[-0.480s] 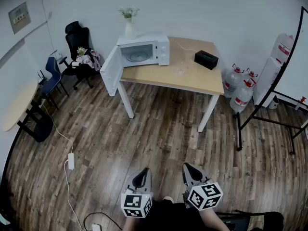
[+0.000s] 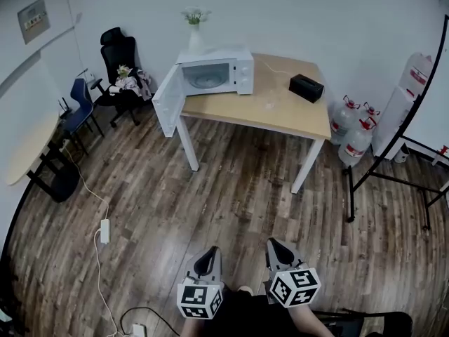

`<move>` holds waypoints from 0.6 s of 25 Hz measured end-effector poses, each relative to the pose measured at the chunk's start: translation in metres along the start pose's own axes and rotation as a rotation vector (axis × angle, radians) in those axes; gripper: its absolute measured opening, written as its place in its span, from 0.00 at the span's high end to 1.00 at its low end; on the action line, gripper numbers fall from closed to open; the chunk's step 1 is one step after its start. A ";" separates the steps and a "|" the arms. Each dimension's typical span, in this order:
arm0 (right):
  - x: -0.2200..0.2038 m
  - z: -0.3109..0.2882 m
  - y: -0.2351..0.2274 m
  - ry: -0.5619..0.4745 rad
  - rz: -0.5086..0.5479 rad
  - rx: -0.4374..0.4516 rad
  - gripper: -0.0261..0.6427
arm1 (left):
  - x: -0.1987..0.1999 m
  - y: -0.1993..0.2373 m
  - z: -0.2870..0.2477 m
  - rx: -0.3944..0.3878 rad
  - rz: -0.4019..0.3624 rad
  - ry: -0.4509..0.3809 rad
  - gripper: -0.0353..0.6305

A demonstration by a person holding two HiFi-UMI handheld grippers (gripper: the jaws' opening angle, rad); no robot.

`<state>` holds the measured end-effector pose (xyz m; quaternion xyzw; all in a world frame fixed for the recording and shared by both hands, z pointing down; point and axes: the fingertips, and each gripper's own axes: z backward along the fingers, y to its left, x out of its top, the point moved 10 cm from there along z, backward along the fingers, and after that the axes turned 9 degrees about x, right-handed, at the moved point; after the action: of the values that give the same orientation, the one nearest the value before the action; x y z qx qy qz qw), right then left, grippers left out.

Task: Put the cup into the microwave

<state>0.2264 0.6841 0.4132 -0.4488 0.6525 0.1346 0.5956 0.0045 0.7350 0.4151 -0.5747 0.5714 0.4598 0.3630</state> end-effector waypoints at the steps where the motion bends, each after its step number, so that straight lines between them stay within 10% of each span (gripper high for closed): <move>1: -0.001 0.001 0.001 0.005 -0.001 -0.002 0.97 | -0.001 0.001 0.003 0.005 0.008 0.001 0.93; 15: -0.013 -0.005 0.010 0.027 -0.037 0.019 0.97 | -0.013 0.007 0.015 0.025 0.012 0.029 0.93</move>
<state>0.2139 0.6919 0.4226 -0.4568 0.6532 0.1111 0.5936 -0.0030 0.7522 0.4233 -0.5735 0.5858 0.4462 0.3590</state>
